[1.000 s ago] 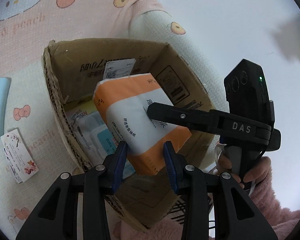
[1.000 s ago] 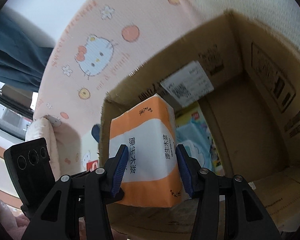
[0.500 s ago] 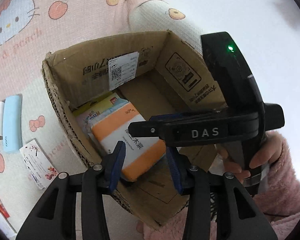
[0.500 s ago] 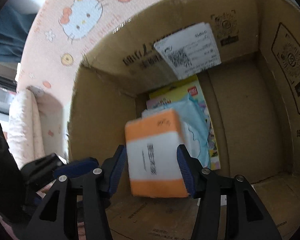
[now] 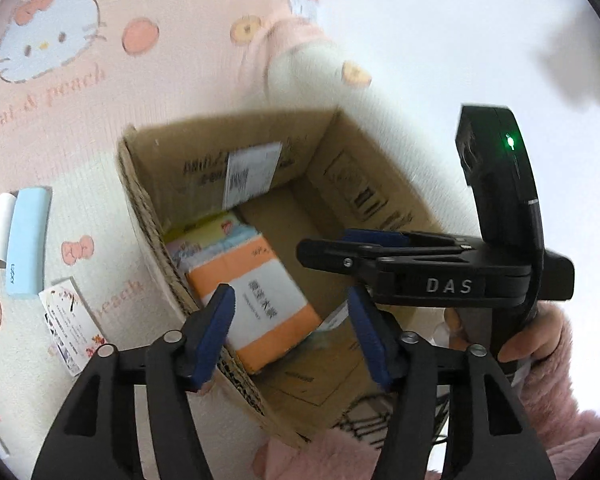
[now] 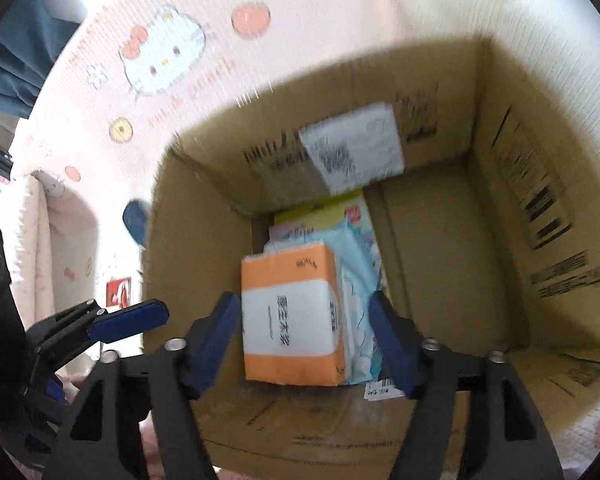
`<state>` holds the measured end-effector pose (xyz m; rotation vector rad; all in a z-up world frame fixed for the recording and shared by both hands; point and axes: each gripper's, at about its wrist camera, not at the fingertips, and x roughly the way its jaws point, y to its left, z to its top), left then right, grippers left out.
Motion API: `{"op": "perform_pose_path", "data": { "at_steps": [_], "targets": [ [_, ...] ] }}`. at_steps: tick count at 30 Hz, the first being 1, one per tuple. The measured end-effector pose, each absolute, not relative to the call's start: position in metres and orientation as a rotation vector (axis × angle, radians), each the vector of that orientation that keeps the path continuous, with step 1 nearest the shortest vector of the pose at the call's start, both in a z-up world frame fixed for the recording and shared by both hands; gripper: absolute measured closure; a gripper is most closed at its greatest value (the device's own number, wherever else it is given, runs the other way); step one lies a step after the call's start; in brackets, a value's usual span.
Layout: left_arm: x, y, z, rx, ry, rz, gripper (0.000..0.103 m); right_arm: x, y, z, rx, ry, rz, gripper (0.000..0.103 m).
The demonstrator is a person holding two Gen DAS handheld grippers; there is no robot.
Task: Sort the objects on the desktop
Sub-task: 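Open the right gripper to release the tissue pack in the box, then withdraw the right gripper and move it over the blue power bank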
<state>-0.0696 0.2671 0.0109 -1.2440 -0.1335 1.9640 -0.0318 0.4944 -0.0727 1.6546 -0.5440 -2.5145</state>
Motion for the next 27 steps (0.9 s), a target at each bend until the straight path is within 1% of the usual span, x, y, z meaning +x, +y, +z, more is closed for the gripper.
{"op": "perform_pose_path", "data": {
  "at_steps": [3,5,8,10,14,19,22,23,27],
  "targets": [
    [-0.064,0.253,0.026,-1.165,-0.173,2.011,0.034,-0.026,0.487,-0.047,1.594,-0.485,-2.605,0.029],
    [-0.06,0.244,0.036,-1.105,-0.186,2.032,0.033,-0.021,0.478,-0.029,1.556,-0.424,-2.661,0.025],
    [-0.052,0.234,0.048,-1.03,-0.161,2.071,0.031,-0.016,0.468,-0.011,1.512,-0.37,-2.725,0.02],
    [-0.048,0.228,0.053,-0.985,-0.141,2.099,0.031,-0.012,0.464,-0.003,1.487,-0.366,-2.746,0.019],
    [-0.046,0.218,0.054,-0.978,-0.144,2.108,0.031,-0.006,0.458,0.007,1.469,-0.41,-2.756,0.019],
    [-0.049,0.189,0.045,-1.004,-0.199,2.126,0.031,-0.007,0.438,0.007,1.498,-0.382,-2.747,0.019],
    [-0.053,0.158,0.039,-1.023,-0.234,2.168,0.031,-0.013,0.418,0.002,1.514,-0.373,-2.715,0.019],
    [-0.055,0.148,0.037,-1.036,-0.25,2.179,0.031,-0.016,0.411,0.001,1.515,-0.369,-2.705,0.019],
    [-0.065,0.093,0.024,-1.103,-0.409,2.206,0.031,-0.03,0.369,-0.002,1.499,-0.308,-2.662,0.019]
  ]
}}
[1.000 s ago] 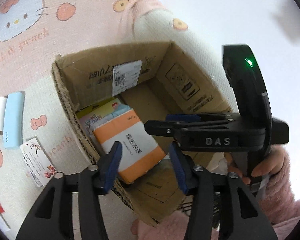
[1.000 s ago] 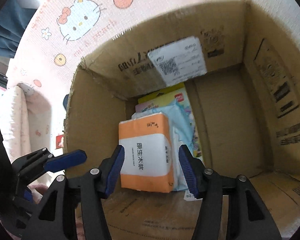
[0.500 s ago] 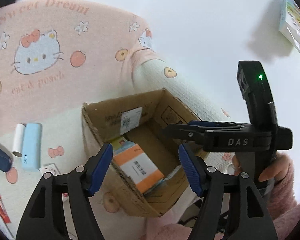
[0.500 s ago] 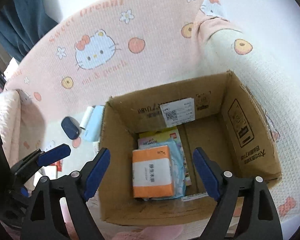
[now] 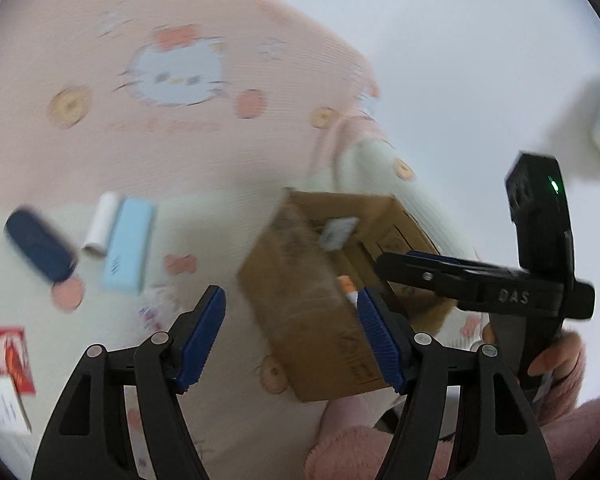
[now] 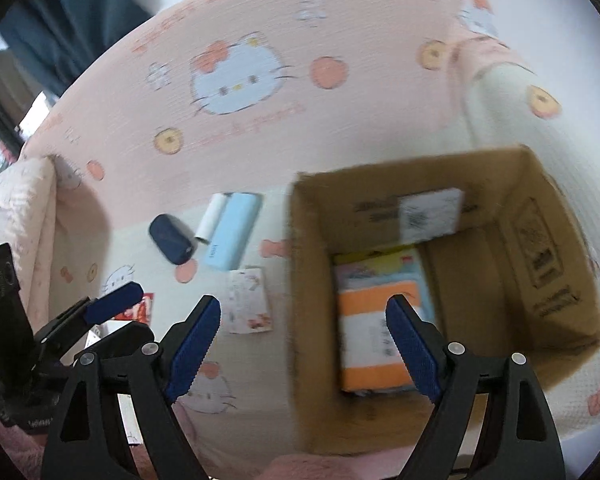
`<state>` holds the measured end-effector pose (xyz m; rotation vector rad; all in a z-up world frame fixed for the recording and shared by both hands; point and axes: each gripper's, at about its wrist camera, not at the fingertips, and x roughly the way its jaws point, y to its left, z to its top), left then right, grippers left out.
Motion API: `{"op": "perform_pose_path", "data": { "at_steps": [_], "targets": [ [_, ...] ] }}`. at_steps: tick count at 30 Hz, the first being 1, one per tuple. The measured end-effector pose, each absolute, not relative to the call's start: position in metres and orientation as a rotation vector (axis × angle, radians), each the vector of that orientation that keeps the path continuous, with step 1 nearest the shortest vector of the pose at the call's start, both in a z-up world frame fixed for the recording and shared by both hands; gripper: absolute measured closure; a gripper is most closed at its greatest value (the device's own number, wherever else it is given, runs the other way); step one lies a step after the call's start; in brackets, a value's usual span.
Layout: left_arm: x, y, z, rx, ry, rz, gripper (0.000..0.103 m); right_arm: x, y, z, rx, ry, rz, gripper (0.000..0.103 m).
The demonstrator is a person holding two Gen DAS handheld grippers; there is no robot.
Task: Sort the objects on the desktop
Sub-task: 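Withdraw the right gripper and move it over the blue power bank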
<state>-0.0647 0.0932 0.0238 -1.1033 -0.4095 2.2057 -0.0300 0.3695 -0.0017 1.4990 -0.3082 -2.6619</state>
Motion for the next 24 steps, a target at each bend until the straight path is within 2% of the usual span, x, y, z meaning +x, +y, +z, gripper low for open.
{"op": "perform_pose_path", "data": {
  "at_steps": [6,12,17,24],
  "targets": [
    [-0.077,0.013,-0.002,-1.151,-0.613,2.322,0.031,-0.054,0.309,-0.007,1.461,-0.194,-2.585,0.019],
    [-0.094,-0.023,-0.029,-1.176,-0.653,2.418,0.031,-0.086,0.265,-0.03,1.493,-0.145,-2.479,0.019],
    [-0.115,-0.033,-0.053,-1.221,-0.74,2.363,0.031,-0.108,0.255,-0.053,1.533,-0.207,-2.45,0.019],
    [-0.142,-0.013,-0.082,-1.272,-0.64,2.329,0.031,-0.141,0.254,-0.09,1.601,-0.363,-2.421,0.019]
  ]
}}
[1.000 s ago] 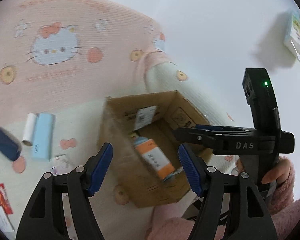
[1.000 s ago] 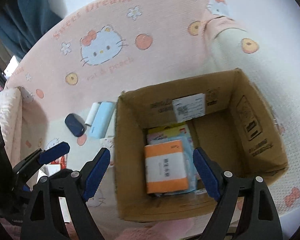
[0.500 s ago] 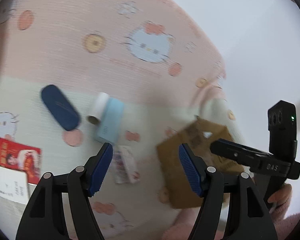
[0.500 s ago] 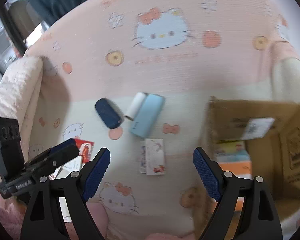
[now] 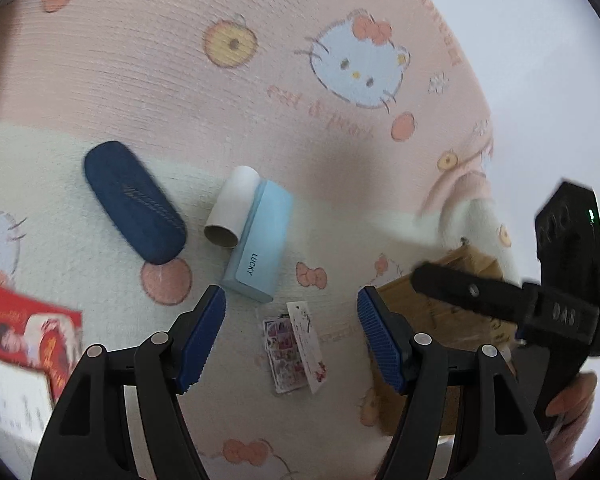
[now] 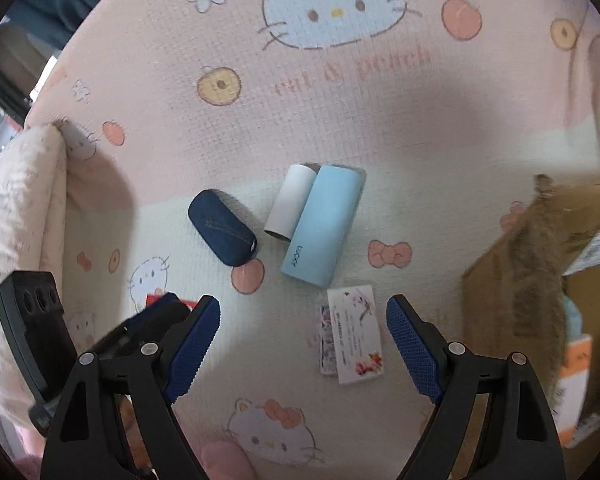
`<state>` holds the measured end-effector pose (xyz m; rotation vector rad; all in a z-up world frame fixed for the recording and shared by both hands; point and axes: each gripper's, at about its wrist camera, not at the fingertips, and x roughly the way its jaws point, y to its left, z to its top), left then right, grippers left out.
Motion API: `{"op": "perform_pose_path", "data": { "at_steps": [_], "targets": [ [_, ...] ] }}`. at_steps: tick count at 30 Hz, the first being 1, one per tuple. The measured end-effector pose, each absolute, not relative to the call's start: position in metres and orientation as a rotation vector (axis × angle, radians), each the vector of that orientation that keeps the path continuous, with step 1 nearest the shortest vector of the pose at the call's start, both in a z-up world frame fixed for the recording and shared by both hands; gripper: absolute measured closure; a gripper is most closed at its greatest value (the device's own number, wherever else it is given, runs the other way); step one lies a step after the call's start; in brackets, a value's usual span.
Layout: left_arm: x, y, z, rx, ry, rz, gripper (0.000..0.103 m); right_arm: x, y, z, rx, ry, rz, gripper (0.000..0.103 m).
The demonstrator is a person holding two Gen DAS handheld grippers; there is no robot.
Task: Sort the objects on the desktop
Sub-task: 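Withdraw the right gripper and move it over the blue power bank, then close the right gripper on the end of the blue power bank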
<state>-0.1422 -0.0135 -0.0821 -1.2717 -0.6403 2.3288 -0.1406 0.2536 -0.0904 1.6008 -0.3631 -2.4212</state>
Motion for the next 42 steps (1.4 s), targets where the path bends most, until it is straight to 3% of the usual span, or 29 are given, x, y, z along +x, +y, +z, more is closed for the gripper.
{"op": "perform_pose_path", "data": {
  "at_steps": [3,12,16,20,22,24,32,33,35,42],
  "targets": [
    [-0.158,-0.006,-0.102,-1.293,-0.596,2.306,0.031,-0.158,0.255,-0.11,1.614,-0.417,-2.43,0.019],
    [-0.184,-0.005,-0.155,-1.366,-0.661,2.252,0.031,-0.194,0.278,-0.177,1.608,-0.823,-2.416,0.019],
    [-0.189,0.001,-0.169,-1.385,-0.646,2.236,0.032,-0.204,0.273,-0.198,1.564,-0.882,-2.391,0.019],
    [-0.194,0.006,-0.174,-1.38,-0.626,2.269,0.043,-0.213,0.27,-0.226,1.603,-0.946,-2.309,0.05],
    [-0.198,0.006,-0.177,-1.387,-0.634,2.281,0.044,-0.216,0.268,-0.238,1.62,-0.966,-2.282,0.051],
    [-0.203,0.006,-0.181,-1.389,-0.663,2.274,0.053,-0.217,0.272,-0.245,1.603,-1.004,-2.298,0.051],
    [-0.22,0.009,-0.201,-1.453,-0.769,2.226,0.06,-0.22,0.281,-0.267,1.527,-1.236,-2.214,0.051],
    [-0.218,0.01,-0.201,-1.443,-0.761,2.239,0.06,-0.22,0.281,-0.27,1.51,-1.273,-2.2,0.053],
    [-0.215,0.013,-0.199,-1.434,-0.736,2.249,0.062,-0.221,0.281,-0.275,1.508,-1.311,-2.169,0.075],
    [-0.202,0.01,-0.2,-1.453,-0.746,2.24,0.064,-0.219,0.269,-0.267,1.553,-1.203,-2.225,0.078]
  ]
}}
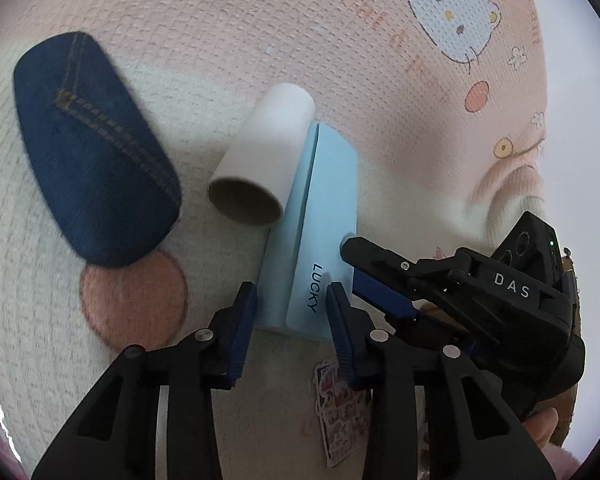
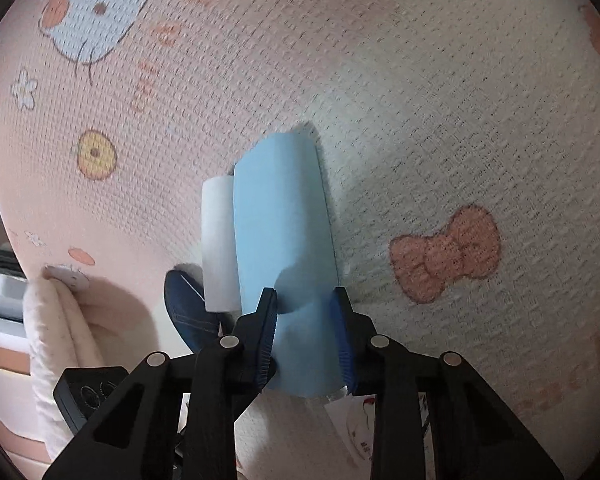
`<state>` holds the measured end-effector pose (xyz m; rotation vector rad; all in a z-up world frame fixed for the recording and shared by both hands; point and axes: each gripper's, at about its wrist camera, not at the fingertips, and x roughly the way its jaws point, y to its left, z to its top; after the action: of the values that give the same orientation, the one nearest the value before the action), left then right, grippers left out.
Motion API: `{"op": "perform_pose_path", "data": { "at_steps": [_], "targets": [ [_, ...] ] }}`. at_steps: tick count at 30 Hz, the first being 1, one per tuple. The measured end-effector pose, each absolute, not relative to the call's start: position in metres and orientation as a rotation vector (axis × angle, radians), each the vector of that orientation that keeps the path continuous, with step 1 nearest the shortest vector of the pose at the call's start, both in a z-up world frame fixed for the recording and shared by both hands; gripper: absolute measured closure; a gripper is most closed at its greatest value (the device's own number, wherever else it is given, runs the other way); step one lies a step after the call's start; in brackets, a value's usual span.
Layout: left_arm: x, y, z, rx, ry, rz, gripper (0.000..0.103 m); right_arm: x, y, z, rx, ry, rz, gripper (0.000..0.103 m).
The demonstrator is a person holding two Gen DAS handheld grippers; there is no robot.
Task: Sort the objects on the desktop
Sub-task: 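Close the right gripper on the end of the blue power bank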
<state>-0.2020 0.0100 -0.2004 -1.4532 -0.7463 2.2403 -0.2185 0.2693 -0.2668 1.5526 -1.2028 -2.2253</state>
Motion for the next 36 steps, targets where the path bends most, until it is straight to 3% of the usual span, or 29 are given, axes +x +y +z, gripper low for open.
{"op": "perform_pose_path", "data": {
  "at_steps": [7,15,20,26,36],
  "targets": [
    [-0.171,-0.005,-0.2,-1.474,-0.76,2.254,0.064,-0.208,0.247,-0.265,1.629,-1.103,-2.19,0.078],
    [-0.152,-0.028,-0.193,-1.493,-0.751,2.321,0.064,-0.201,0.203,-0.249,1.675,-0.748,-2.19,0.078],
    [-0.14,-0.041,-0.196,-1.501,-0.803,2.326,0.064,-0.195,0.186,-0.247,1.697,-0.631,-2.16,0.078],
    [-0.124,-0.03,-0.195,-1.523,-0.759,2.297,0.064,-0.178,0.191,-0.243,1.702,-0.56,-2.178,0.078],
    [-0.083,-0.015,-0.202,-1.585,-0.744,2.179,0.064,-0.14,0.181,-0.234,1.73,-0.287,-2.175,0.078]
  ]
}}
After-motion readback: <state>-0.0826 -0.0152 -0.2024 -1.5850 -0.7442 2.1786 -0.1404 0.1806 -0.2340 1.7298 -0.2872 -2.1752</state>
